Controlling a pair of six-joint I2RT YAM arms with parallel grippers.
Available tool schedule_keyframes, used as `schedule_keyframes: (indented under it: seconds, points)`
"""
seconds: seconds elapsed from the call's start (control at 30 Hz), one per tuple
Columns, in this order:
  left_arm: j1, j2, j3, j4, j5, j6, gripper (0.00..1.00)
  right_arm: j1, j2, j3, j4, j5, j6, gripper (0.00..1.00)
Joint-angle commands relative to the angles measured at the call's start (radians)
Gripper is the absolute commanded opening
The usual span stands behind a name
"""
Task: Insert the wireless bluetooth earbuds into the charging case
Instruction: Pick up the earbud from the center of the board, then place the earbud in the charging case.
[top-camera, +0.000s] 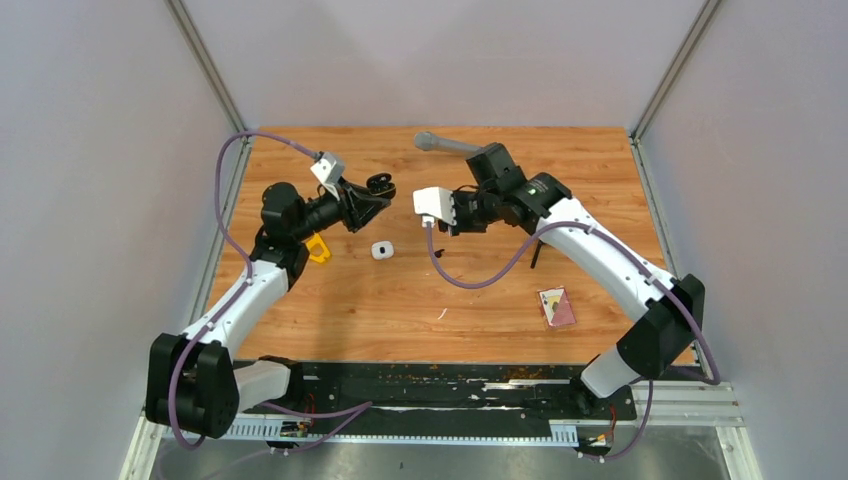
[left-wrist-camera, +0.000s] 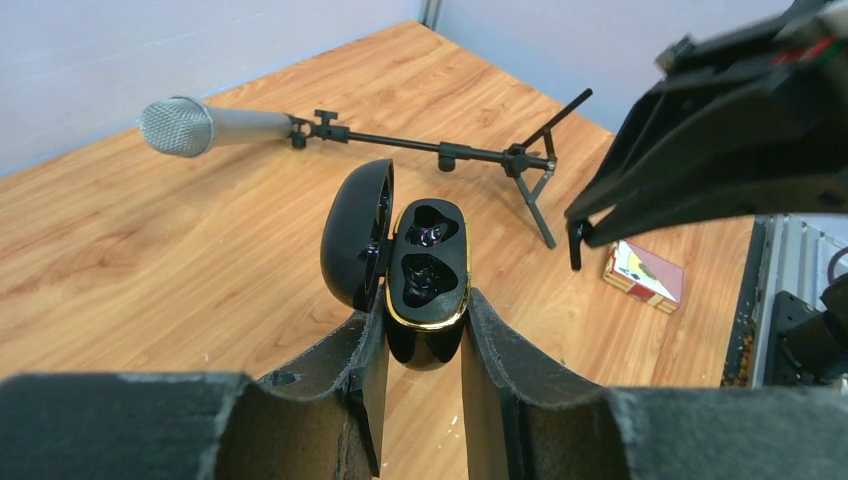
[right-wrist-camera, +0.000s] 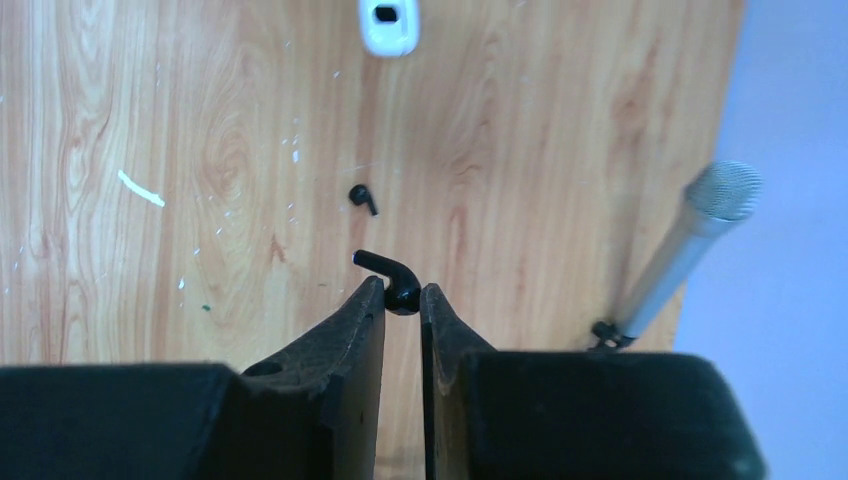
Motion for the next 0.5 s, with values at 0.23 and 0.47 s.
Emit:
schedule_keyframes:
  seconds: [0.23,0.47]
  points:
    - [-0.085,0.009,0.013,0.034,0.055,0.046,0.00,0.048,-0.052,0.266,0.123,-0.010,0.143,0.00]
    - [-0.123,0.004,0.013,0.029,0.098,0.077,0.00,0.115,-0.027,0.306,0.098,0.023,0.087,0.00]
